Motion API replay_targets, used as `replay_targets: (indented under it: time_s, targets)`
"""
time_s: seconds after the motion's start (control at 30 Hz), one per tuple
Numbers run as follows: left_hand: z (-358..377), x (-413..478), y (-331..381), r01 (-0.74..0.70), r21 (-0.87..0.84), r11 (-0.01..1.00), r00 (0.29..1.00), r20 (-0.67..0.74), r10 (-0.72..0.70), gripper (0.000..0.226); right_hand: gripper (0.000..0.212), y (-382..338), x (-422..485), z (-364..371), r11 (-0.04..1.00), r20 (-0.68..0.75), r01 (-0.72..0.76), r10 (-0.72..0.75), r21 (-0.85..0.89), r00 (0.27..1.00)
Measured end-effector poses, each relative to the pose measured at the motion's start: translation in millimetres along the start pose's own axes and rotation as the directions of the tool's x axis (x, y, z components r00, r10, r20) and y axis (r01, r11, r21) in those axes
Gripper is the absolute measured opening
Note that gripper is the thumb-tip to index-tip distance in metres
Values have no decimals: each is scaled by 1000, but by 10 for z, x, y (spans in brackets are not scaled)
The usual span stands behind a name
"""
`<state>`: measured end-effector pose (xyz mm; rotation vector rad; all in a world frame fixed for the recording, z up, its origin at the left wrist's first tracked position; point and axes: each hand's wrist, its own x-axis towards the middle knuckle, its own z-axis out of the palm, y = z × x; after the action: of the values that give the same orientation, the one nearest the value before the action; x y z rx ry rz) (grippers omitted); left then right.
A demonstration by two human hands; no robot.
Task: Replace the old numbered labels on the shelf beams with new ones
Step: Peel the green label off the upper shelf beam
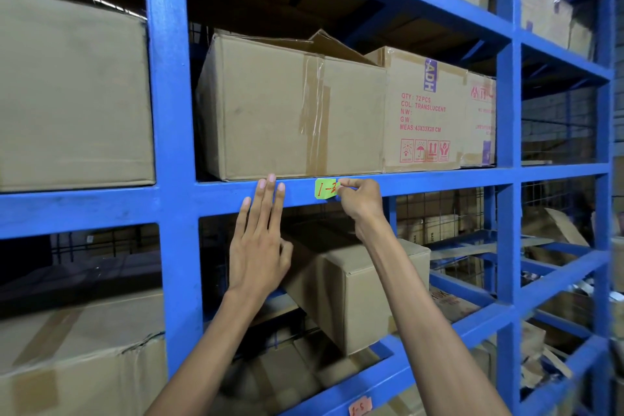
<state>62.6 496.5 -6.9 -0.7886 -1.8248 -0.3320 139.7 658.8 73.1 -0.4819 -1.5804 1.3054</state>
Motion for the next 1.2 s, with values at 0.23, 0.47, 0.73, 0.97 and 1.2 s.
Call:
replay_targets:
  time_s: [0.23,0.47,0.73,0.97,1.2]
  targets:
    - [-123,-68,-45,71,-58,996,997,21,-70,101,17,-203,-365,-54,977,44,158,-166,146,985]
    - [-392,-223,-440,191,-60,980,981,-20,-193,101,22,-446,-920,63,896,137,344,-392,281,910]
    - [-555,-571,-996,127,81,989,992,-17,-126,97,21,-382,-1394,595,835,122,459,-512,303,850]
    - [-524,-951,-948,119,23,993,991,56,-121,96,23,-94,-1787,776,908,115,229,-285,351,952]
    - [-279,-1786,-686,174,-120,977,967,209,-146,102,20,614,-2200,646,944,156,-3,-51,331,986]
